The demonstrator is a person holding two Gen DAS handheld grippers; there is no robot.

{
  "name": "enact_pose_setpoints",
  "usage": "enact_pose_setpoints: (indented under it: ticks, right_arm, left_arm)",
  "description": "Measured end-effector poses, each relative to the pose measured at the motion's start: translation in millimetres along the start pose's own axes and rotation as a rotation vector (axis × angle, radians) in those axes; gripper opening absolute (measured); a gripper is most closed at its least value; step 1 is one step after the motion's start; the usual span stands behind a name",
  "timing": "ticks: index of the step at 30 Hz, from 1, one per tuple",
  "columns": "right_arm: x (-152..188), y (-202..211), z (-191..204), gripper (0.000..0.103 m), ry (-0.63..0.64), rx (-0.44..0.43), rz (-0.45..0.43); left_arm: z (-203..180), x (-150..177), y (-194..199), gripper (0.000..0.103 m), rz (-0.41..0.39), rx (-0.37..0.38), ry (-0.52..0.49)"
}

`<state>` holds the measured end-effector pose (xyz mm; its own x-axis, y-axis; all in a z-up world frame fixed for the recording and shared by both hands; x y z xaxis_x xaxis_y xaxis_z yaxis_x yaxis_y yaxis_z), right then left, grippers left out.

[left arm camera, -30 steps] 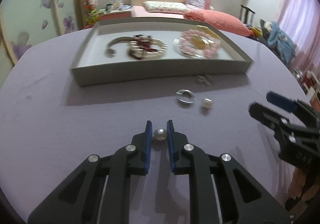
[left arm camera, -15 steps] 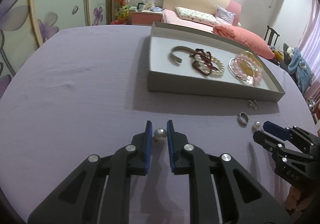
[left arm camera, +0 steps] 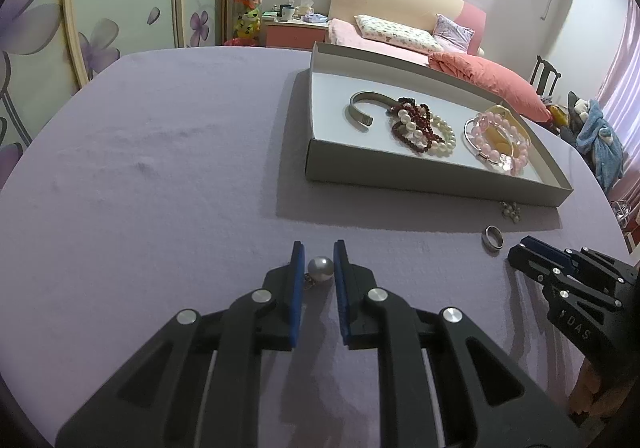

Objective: Organize jewelry
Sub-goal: 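Close the left tool on the pearl earring while the right tool grasps another pearl earring, then carry both pearl earrings into the grey tray and open both tools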

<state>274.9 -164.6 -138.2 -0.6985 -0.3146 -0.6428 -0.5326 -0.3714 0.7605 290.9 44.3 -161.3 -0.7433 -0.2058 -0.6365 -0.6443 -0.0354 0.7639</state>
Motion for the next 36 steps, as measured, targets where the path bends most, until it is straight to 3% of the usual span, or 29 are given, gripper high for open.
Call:
enact_pose_setpoints:
  ticks: [5,15,18,36]
  right_arm:
    - [3,3,-12,0.017,-0.025,0.016,-0.002]
    - [16,21,-80,0.017,-0.196,0.14,-0.025]
    - [17,30,-92,0.017,-0.247,0.143,-0.063]
    - [-23,84,-62,0.017,-0.135,0.156,-0.373]
  left_arm:
    - [0,0,0,0.015,-0.001,0.0,0.0]
    - [-2,0,4,0.015,-0.01,0.009,0.002]
    - [-8,-2,9,0.015,-0.031,0.023,0.0]
    - [-67,-18,73,0.015,-0.304,0.097,-0.156]
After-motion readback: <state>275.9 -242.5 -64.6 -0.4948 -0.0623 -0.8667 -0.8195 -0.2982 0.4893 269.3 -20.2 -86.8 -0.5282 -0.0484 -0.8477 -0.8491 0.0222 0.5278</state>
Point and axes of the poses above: each gripper's, at about its wrist camera, not at the fingertips, and y roughly against the way its jaws point, z to its left, x to its underside, the point moved 10 cm from there along -y, roughly the way its jaws point, and after that the axes turned 3 degrees about -x, right-handed, at the moved point
